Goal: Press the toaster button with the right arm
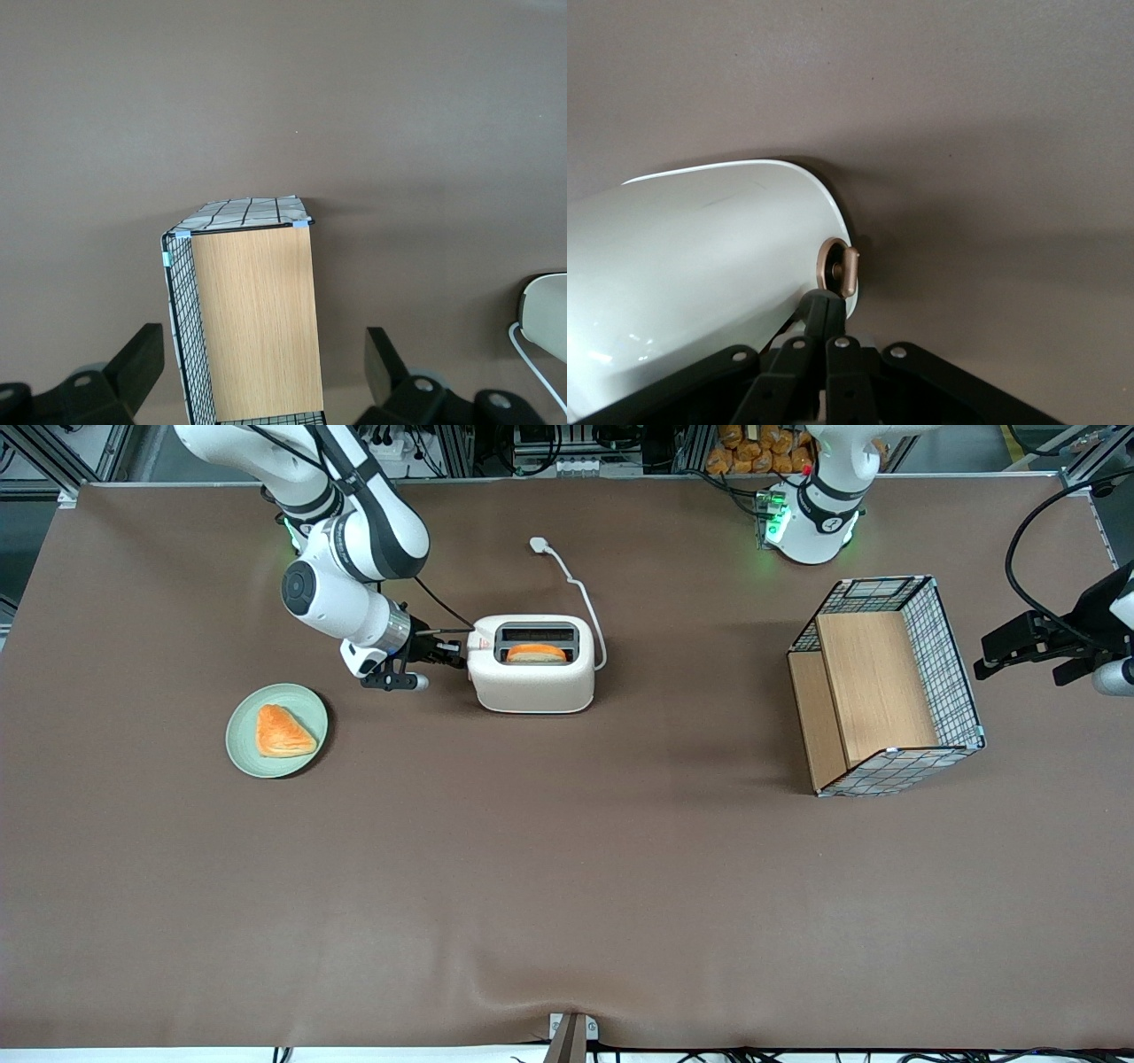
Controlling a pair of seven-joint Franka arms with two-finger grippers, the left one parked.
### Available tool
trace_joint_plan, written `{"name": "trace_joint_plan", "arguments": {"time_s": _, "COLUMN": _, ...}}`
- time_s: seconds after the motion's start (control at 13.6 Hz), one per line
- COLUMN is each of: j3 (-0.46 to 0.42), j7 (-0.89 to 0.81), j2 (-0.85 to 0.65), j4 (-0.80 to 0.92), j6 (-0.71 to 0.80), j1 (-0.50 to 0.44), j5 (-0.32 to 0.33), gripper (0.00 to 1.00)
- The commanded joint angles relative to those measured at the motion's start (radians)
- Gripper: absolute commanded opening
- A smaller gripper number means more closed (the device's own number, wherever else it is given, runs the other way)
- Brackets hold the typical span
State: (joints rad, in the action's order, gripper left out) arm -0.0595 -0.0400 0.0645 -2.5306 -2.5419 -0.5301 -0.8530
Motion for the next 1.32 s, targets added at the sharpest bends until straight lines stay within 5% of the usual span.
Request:
{"name": "trace_joint_plan", "arguments": {"time_s": 0.0, "j3": -0.011, "j7": 0.127, "j2": 0.049, "j4": 0.0, "j6": -0.089, "j1": -0.03, "j5": -0.08, "gripper": 0.0}}
{"name": "trace_joint_plan", "arguments": {"time_s": 0.59, "j3": -0.01, "j7": 0.173, "j2": 0.046, "j4": 0.003, "j6": -0.084, "j1": -0.01, "j5": -0.08, "gripper": 0.0}}
{"name": "trace_joint_plan", "arguments": {"time_s": 0.88, "j3": -0.006, "j7": 0.287, "j2": 0.041, "j4": 0.013, "j6": -0.069, "j1": 0.1, "j5": -0.078, "gripper": 0.0}}
{"name": "trace_joint_plan", "arguments": {"time_s": 0.96, "j3": -0.003, "j7": 0.298, "j2": 0.041, "j4": 0.03, "j6": -0.022, "j1": 0.136, "j5": -0.066, "gripper": 0.09}}
{"name": "trace_joint_plan", "arguments": {"time_s": 1.1, "j3": 0.003, "j7": 0.298, "j2": 0.04, "j4": 0.081, "j6": 0.124, "j1": 0.232, "j5": 0.001, "gripper": 1.0}}
{"name": "trace_joint_plan", "arguments": {"time_s": 1.25, "j3": 0.007, "j7": 0.289, "j2": 0.014, "j4": 0.122, "j6": 0.195, "j1": 0.298, "j5": 0.151, "gripper": 1.0}}
